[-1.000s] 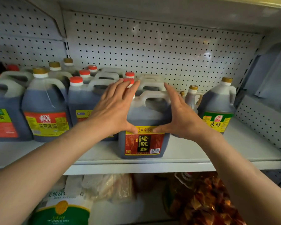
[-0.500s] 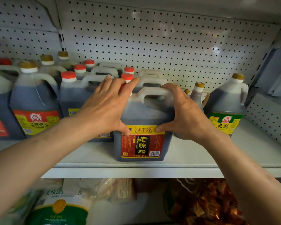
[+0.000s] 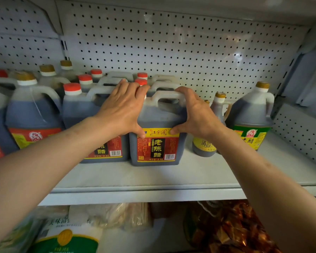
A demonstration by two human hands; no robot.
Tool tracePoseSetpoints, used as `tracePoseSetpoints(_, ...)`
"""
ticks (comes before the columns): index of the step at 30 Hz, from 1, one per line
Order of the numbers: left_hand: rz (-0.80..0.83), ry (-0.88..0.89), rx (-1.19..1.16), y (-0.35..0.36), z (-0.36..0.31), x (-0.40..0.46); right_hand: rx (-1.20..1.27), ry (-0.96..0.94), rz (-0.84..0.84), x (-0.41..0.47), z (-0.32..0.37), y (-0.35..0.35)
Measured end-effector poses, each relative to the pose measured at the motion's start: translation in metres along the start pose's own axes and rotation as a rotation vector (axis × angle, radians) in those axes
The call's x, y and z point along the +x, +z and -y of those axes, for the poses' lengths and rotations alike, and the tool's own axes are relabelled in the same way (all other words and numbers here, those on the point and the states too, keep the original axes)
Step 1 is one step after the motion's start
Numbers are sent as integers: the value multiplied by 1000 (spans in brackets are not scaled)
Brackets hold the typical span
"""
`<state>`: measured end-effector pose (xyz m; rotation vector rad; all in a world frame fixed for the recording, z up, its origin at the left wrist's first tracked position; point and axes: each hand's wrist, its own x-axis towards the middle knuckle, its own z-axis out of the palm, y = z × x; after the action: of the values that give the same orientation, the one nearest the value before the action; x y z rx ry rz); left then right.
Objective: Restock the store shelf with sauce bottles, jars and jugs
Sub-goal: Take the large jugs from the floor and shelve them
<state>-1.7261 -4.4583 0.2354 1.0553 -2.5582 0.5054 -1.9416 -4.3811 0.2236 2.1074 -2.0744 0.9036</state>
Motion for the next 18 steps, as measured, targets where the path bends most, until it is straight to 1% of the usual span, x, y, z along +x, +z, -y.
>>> tracePoseSetpoints(5,26,-13,70,7,6,22,-8,16,30,18,-4,2)
tracePoseSetpoints(10,39,-1,81,5,8,20,5,20,52,14,-7,2)
tracePoseSetpoints(11,48,0,49,3,10,20,45,25,71,14,-8,1)
tracePoseSetpoints(13,63,-40,-117,-4,13,21,229,59,88,16,-7,-2)
tracePoseSetpoints(15,17,-136,-283,-12,13,23,460,192,74,19,-2,-3)
tracePoseSetpoints(16,-5,-190,-303,-13,13,24,539,274,70,23,-2,-1)
tracePoseSetpoints(18,4,-258,-240,-11,11,26,613,378,57,32,0,7)
